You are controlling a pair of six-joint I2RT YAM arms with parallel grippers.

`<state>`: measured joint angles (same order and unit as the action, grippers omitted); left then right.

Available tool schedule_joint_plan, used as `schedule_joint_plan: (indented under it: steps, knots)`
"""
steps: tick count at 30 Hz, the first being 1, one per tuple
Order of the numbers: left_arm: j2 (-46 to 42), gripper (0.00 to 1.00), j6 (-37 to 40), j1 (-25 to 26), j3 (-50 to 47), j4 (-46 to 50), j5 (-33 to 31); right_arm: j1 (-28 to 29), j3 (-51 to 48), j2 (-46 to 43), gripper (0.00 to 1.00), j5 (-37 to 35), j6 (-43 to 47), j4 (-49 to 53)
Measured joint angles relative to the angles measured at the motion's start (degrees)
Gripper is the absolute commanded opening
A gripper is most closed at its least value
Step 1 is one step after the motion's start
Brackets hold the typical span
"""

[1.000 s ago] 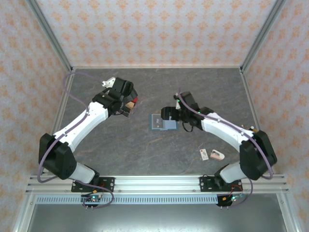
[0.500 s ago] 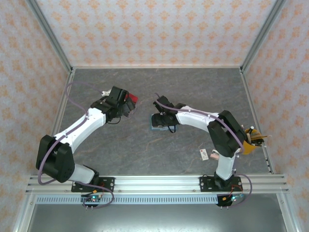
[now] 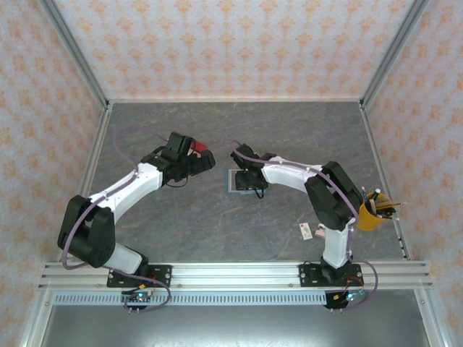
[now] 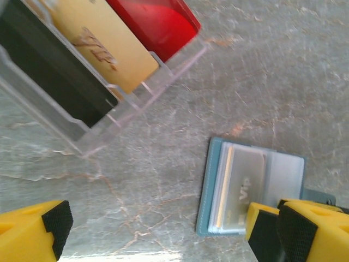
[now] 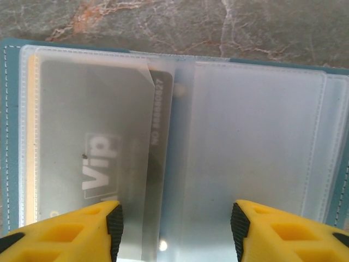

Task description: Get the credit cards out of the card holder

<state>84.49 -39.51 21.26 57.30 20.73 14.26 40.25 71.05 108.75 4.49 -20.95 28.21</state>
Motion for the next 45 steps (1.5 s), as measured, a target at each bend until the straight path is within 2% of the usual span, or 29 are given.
schedule_joint_plan:
  steps: [7, 12, 23, 26, 33, 45]
  knots:
    - [4.2, 0.71, -2.3, 0.0, -2.0, -7.1, 7.8, -1.7, -1.4, -0.4, 0.48, 2.6, 0.6, -1.5]
    - [7.7, 0.58, -5.0, 0.8, -2.7, -11.2, 11.8, -3.0, -3.0, -1.3, 0.45, 4.7, 1.5, -3.2]
    - [16.3, 0.42, -9.6, 6.1, 1.7, -13.7, 13.9, -5.0, -6.3, -2.9, 0.39, 8.7, 3.6, -7.1]
    - [18.5, 0.38, -10.3, 6.9, 3.8, -13.7, 14.0, -5.1, -6.5, -2.9, 0.39, 8.9, 3.7, -7.7]
    - [21.9, 0.37, -10.6, 7.4, 5.6, -13.0, 14.2, -5.1, -7.0, -3.1, 0.39, 8.9, 3.7, -8.4]
    - [22.8, 0.33, -10.4, 7.5, 6.1, -11.6, 15.8, -5.1, -7.0, -3.1, 0.39, 8.9, 3.7, -8.5]
